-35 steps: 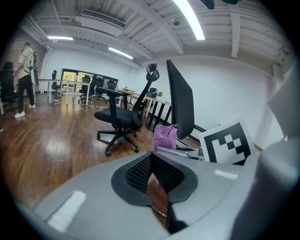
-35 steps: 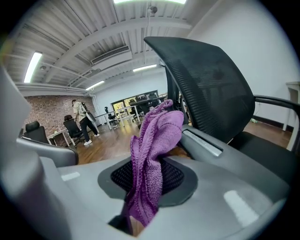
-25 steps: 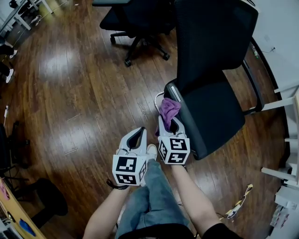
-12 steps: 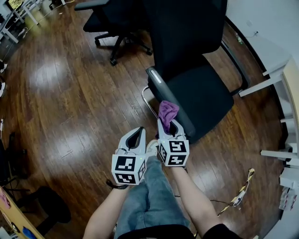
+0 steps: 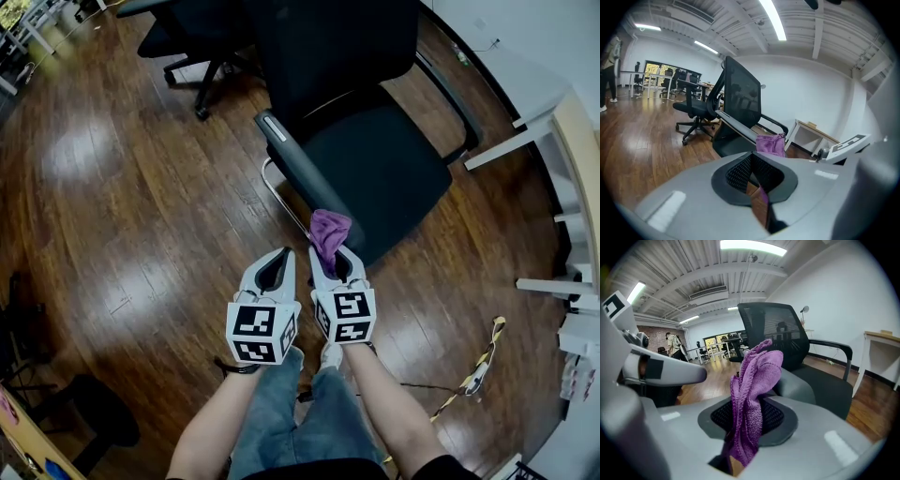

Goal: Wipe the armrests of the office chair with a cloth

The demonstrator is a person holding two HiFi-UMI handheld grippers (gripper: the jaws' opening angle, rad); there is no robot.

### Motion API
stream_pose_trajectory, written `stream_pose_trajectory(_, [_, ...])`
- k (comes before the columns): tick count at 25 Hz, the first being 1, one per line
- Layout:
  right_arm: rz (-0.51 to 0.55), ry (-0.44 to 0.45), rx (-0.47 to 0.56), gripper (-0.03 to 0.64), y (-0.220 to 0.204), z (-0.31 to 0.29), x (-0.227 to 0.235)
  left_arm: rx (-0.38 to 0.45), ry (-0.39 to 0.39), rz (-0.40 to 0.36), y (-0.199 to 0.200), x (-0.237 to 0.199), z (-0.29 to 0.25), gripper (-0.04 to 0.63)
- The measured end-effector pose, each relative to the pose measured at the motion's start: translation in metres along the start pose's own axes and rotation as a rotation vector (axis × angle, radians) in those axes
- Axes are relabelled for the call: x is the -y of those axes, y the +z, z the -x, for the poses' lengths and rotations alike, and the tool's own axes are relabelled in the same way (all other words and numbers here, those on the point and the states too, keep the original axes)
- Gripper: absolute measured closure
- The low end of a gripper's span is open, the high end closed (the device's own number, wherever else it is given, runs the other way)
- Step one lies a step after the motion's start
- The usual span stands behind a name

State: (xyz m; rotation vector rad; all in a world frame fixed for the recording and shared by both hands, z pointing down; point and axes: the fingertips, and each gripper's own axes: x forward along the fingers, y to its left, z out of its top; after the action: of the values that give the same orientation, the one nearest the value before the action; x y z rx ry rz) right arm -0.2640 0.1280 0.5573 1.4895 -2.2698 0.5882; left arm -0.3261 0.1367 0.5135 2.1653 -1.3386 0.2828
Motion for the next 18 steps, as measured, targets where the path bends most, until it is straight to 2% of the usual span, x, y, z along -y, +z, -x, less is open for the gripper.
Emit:
stream_pose_trajectory(8, [0.019, 0.048, 0.011, 0.518, -0.044, 0.028, 0.021, -0.001, 0.042, 0.021, -0.051, 0.038, -0.006, 0.591])
stream_pose_trajectory(12, [0.034, 0.081, 0.006, 0.518, -0.072, 0.027, 0.028, 0.007, 0.065, 0.029, -0.081, 0.043, -0.005, 0.591])
stream_pose_trajectory(18, [0.040, 0.101, -0.009, 0.518, -0.117, 0.010, 0.044, 0.013, 0.080, -0.010, -0.116, 0.047, -0.016, 0.591])
